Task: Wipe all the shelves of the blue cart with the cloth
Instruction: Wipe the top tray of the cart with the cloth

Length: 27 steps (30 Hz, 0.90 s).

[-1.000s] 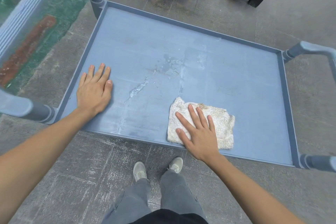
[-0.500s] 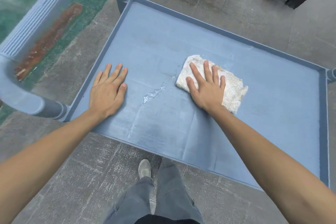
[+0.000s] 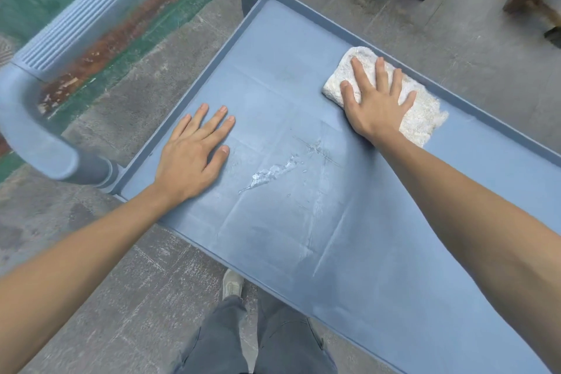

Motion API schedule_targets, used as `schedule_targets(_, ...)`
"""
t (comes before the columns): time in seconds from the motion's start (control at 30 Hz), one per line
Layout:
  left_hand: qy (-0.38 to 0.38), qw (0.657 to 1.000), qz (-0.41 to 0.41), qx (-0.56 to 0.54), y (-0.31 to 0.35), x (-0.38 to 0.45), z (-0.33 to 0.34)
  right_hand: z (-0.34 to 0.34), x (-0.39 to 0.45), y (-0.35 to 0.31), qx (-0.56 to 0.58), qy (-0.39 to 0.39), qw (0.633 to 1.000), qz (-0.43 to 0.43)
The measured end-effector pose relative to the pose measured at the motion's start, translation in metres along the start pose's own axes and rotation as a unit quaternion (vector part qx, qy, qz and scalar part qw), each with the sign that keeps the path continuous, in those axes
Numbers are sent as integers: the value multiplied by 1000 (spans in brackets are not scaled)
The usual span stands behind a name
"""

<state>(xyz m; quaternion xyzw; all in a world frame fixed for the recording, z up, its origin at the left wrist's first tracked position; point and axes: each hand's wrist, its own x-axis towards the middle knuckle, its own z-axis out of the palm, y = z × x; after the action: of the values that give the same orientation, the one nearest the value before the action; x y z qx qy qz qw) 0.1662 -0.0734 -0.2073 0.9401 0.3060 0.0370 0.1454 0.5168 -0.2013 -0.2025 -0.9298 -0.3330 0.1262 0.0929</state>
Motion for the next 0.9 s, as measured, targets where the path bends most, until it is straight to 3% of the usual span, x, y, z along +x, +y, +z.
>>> schedule_targets(0.33, -3, 1000, -20, 13, 6, -3, -1, 13, -44, -5, -17, -21, 1000, -14)
schedule_targets(0.6, 2, 1000, -15, -5, 7, -5, -4, 41, -163, -49, -3, -31, 999, -28)
schedule_targets(0.9, -42, 999, -8, -30, 5, -3, -27, 71, -305, -113, -7, -77, 993, -87)
